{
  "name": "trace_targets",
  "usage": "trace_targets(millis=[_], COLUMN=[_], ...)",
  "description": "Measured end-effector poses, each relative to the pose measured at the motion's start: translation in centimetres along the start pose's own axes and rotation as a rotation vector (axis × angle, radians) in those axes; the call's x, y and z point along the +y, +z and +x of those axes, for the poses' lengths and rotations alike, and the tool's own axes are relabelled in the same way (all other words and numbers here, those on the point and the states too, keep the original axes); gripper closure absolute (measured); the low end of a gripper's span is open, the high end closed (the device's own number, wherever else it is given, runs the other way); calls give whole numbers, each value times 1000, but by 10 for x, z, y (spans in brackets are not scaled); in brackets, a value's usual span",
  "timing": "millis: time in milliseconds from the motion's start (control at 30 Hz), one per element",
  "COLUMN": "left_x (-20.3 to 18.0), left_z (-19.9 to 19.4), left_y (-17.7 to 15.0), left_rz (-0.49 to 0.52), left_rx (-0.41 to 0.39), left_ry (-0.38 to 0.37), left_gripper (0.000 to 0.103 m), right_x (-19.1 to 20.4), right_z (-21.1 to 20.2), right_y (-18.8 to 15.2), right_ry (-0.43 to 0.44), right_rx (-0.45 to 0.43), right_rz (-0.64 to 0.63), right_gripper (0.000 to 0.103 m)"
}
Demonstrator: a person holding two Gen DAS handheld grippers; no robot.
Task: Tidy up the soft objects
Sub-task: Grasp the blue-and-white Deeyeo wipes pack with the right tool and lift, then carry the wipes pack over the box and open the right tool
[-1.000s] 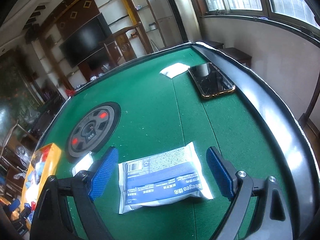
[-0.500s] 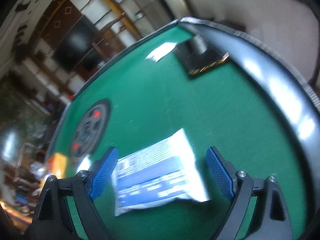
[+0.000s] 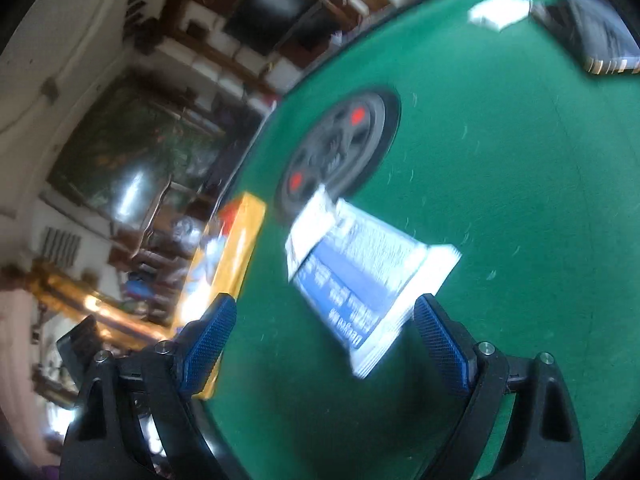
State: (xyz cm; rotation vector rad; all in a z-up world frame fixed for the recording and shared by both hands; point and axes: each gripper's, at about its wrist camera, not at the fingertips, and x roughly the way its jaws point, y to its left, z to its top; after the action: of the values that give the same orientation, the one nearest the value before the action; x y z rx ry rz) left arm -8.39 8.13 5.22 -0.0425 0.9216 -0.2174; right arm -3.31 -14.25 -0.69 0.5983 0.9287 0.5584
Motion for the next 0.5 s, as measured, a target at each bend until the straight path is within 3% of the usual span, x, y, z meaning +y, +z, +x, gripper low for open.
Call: trace_targets(millis=[100,200,367,500], left_x=[5,15,38,60], left_z=[-2,-4,-14,-24], left_y=[1,-2,-11,-15], left_rz=[-3,-26,-75,-117], left_rx=[-3,-3,-11,-29], left_ry=[4,3,4,15], left_gripper=[33,33,33,33], right_x=[2,18,39,50], right_z=[-9,3,61,83], right_y=[3,8,20,16], right_ry=[-139,-229,-331,-300], right_rx=[-70,-38,147,246], right_rz=[-18,-93,-266,-289], right_gripper=[15,15,15,11])
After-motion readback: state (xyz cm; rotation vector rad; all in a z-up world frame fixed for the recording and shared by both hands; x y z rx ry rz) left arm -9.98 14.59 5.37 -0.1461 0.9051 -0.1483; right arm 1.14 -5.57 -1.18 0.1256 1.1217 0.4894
